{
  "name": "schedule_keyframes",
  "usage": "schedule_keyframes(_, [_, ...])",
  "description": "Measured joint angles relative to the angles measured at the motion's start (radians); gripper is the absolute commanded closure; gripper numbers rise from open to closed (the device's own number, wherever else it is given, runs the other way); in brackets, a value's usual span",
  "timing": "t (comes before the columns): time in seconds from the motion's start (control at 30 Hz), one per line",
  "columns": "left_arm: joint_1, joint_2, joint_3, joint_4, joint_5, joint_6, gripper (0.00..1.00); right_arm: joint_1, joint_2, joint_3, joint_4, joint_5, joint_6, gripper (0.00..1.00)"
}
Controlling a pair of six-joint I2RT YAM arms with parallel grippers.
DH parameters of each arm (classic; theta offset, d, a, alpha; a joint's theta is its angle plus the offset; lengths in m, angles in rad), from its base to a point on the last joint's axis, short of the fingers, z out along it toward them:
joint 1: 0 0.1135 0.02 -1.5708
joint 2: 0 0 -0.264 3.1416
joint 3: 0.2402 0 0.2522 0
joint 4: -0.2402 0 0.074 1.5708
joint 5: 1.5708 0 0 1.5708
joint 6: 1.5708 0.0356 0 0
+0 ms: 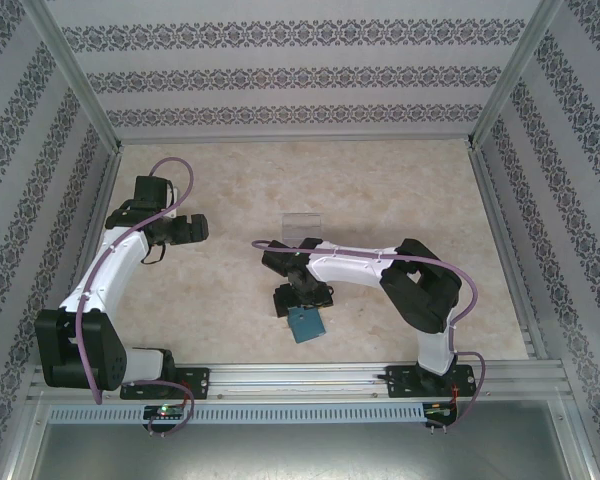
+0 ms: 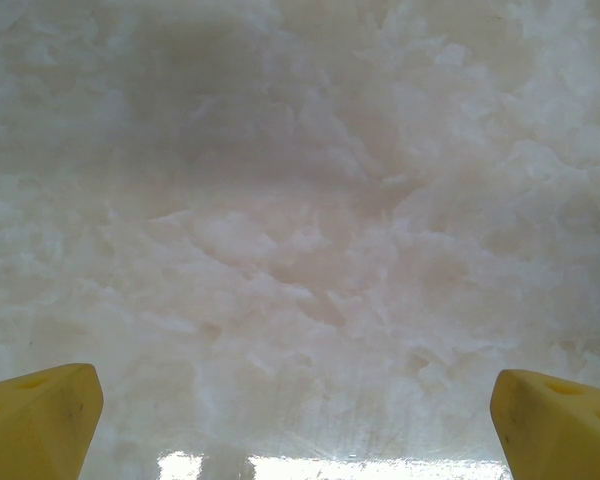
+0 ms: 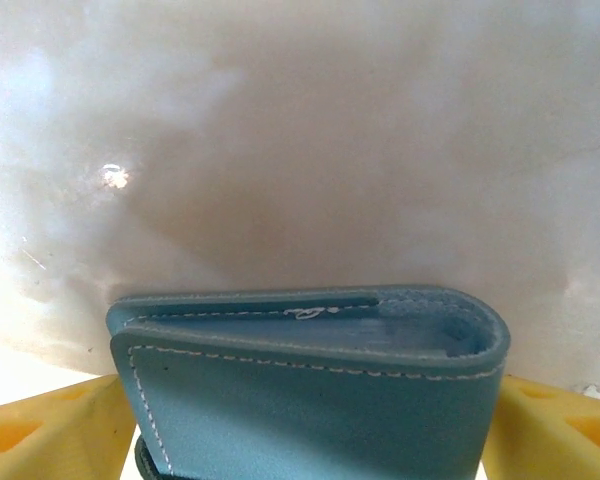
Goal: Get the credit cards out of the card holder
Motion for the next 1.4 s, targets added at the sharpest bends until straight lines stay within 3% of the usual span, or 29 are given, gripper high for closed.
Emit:
schedule_keyframes(0.2, [0.0,0.0,0.0,0.0,0.0,0.0,0.0,0.0,0.009,0.008,-0.004,-0.002,0.003,0.12])
schedule_keyframes(0.77, [0.0,0.0,0.0,0.0,0.0,0.0,0.0,-0.033,-0.017,-0.016,0.017,-0.002,0.09,0.38])
schedule_keyframes(1.17, [0.0,0.0,0.0,0.0,0.0,0.0,0.0,-0.114,-0.019,-0.014,0.084,-0.005,0.143,0.4])
schedule_keyframes(1.4, [0.0,0.0,0.0,0.0,0.0,0.0,0.0,-0.114,0.01,0.014,0.079,-0.004,0.164,0.27])
